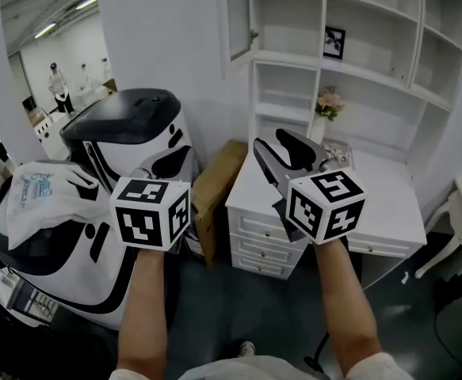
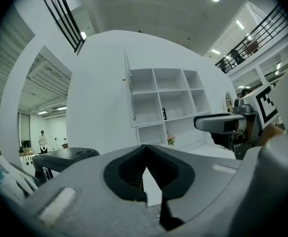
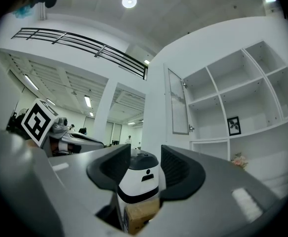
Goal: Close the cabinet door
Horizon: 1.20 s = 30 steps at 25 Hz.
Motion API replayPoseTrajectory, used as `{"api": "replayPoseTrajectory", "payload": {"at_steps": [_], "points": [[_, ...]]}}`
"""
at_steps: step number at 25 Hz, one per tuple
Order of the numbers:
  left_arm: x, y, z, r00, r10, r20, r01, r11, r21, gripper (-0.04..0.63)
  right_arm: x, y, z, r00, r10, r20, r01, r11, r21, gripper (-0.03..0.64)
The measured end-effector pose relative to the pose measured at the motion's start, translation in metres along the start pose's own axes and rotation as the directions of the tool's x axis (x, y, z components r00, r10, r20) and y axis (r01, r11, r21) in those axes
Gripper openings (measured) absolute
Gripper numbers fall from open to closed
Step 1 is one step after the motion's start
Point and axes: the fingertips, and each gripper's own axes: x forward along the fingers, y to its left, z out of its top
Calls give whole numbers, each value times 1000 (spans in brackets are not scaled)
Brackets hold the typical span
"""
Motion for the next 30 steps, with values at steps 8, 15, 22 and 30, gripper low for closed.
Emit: {"api": "replayPoseTrajectory", "payload": {"at_steps": [8,15,22,30], "points": [[27,-1,3,999,34,-19,-34,999,-10,0,21,-24,-1,998,55,11,-55,998,29,215],[42,3,5,999,50,-6,-50,999,-4,0,38,-32,0,997,74,29,-75,997,34,239],[58,21,0,998,65,-4,-65,998,-4,0,68,-37,4,995,79,53,-80,997,19,244],[94,54,1,998,57,18,-57,998,0,0,121,-40,3,994,88,70,-90,996,21,255]]}}
